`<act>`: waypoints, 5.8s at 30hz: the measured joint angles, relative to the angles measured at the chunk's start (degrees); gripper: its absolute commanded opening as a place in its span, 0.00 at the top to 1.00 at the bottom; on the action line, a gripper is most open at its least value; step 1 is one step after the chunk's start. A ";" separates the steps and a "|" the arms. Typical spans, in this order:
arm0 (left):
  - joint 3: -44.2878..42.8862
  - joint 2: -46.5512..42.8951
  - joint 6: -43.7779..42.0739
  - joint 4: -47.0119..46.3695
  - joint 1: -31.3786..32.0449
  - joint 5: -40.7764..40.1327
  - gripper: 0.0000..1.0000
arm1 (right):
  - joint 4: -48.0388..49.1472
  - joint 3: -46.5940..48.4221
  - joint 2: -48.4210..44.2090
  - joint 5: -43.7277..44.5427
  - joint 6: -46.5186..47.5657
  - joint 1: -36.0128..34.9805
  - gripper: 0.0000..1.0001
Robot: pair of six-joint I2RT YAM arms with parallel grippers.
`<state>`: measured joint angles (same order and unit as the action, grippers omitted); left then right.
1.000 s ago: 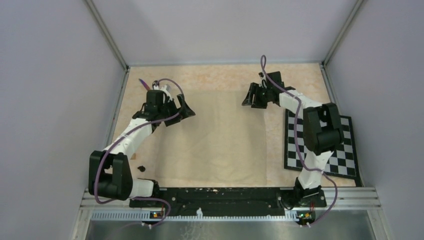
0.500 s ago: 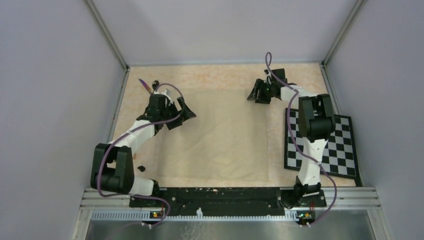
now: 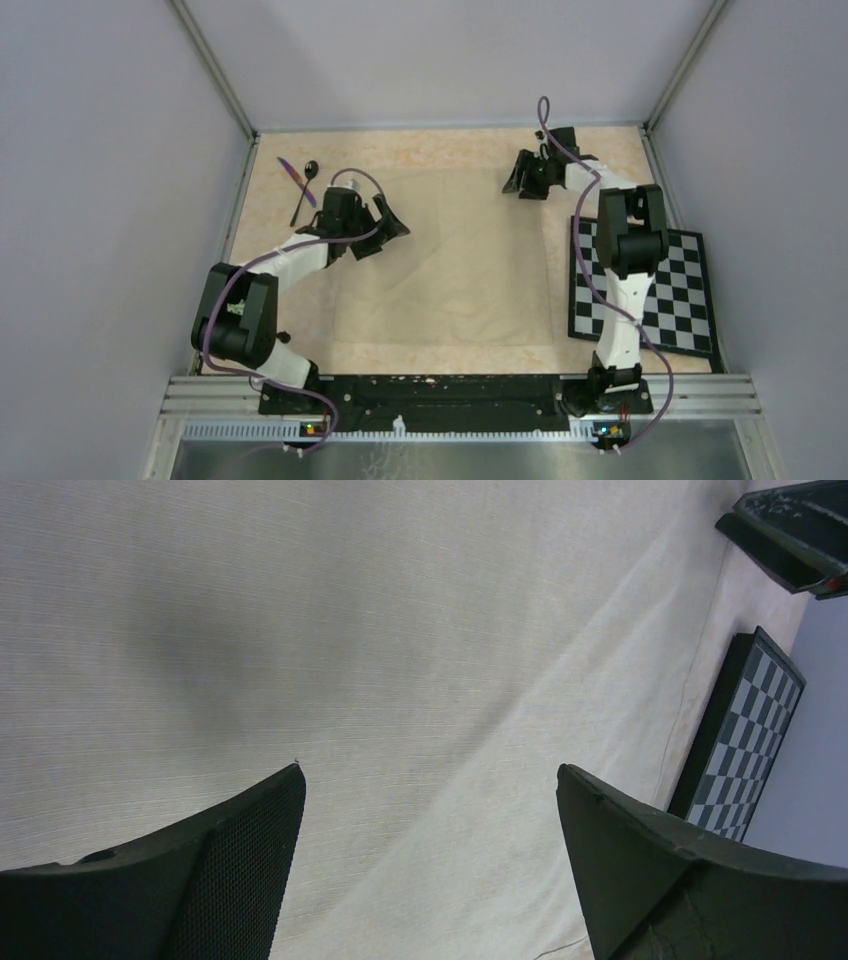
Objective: Fold the napkin into a case and place the utensils inside
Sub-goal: Flatten out the crumpled napkin at the center of the board, then pick up the flattened napkin from the center of the board.
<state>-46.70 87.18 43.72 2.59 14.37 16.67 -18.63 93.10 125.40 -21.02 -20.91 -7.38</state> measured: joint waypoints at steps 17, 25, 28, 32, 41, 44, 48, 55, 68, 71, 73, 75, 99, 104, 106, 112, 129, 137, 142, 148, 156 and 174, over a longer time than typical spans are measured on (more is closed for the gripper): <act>6.21 -11.30 5.29 1.68 8.39 -6.29 0.01 | 4.09 -39.74 -29.70 -7.85 -8.00 -16.87 0.42; 8.87 -20.09 6.51 3.72 9.03 -6.67 0.01 | 7.32 -47.65 -32.59 -6.82 -9.09 -16.20 0.42; 8.87 -22.21 5.81 5.14 9.03 -7.19 0.01 | 10.29 -49.90 -33.83 -6.67 -10.56 -16.02 0.42; 8.68 -22.38 3.21 6.71 9.03 -7.65 0.01 | 11.82 -52.57 -36.54 -4.63 -10.71 -16.04 0.41; 2.21 -14.34 -6.10 10.84 9.03 -9.33 0.01 | 5.03 -51.67 -40.11 4.81 -5.57 -16.50 0.40; 2.21 -14.29 -8.50 10.21 9.03 -7.30 0.01 | 3.54 -51.67 -40.92 5.84 -4.20 -16.52 0.39; 2.23 -13.99 -11.23 9.55 9.03 -3.56 0.01 | 0.31 -51.39 -42.12 7.02 -3.74 -16.98 0.34; 5.18 -13.81 -11.69 6.97 9.03 0.96 0.01 | -5.31 -49.07 -47.41 10.27 -5.99 -19.45 0.30; 12.35 -8.28 -0.28 -1.53 9.68 7.26 0.01 | -4.28 -50.95 -46.56 13.16 -10.27 -21.22 0.30; 13.07 -5.95 0.72 -3.02 8.50 6.56 0.01 | -1.86 -52.37 -45.68 13.44 -11.32 -23.52 0.30; 14.12 -6.56 1.22 -4.44 7.48 6.08 0.01 | -0.37 -53.11 -44.68 13.42 -11.91 -25.27 0.30; 15.10 -7.52 1.36 -5.07 6.60 5.51 0.01 | 2.45 -52.81 -43.15 13.42 -12.72 -27.32 0.30; 12.20 -27.89 -6.60 12.13 3.30 0.68 0.01 | -30.23 -48.98 -62.05 29.42 -26.69 -30.12 0.39; 12.20 -28.30 -8.09 12.13 3.28 1.11 0.01 | -34.95 -58.45 -70.99 25.64 -36.28 -27.19 0.48; 12.20 -28.30 -8.87 12.17 3.28 1.05 0.01 | -36.54 -60.83 -72.72 25.14 -39.08 -26.34 0.49; 12.61 -28.63 -9.55 11.43 3.28 2.95 0.01 | -37.73 -61.70 -72.04 24.65 -43.32 -25.79 0.51; 14.16 -30.67 -10.27 10.78 3.28 4.22 0.01 | -33.07 -61.55 -59.91 24.92 -42.05 -23.85 0.61; 13.84 -30.69 -10.51 11.74 3.28 4.74 0.01 | -31.67 -61.24 -57.40 24.79 -39.58 -22.80 0.72; 12.96 -31.34 -10.43 13.68 3.28 4.61 0.01 | -31.30 -61.11 -57.02 24.20 -37.77 -22.71 1.00; 11.15 -31.56 -7.82 17.92 3.28 2.45 0.01 | -30.38 -61.22 -57.75 24.04 -35.95 -22.71 1.00; 6.95 -24.35 3.10 33.48 3.17 -7.48 0.07 | -26.95 -61.81 -61.42 26.34 -36.11 -22.71 1.00; 14.88 -30.60 32.22 54.29 2.60 -25.33 0.51 | -21.14 -65.35 -68.74 25.66 -32.70 -22.71 1.00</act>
<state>-31.81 56.58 75.94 56.88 16.97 -8.67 -39.77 27.75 56.66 4.64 -53.60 -30.09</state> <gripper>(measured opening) 0.494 0.015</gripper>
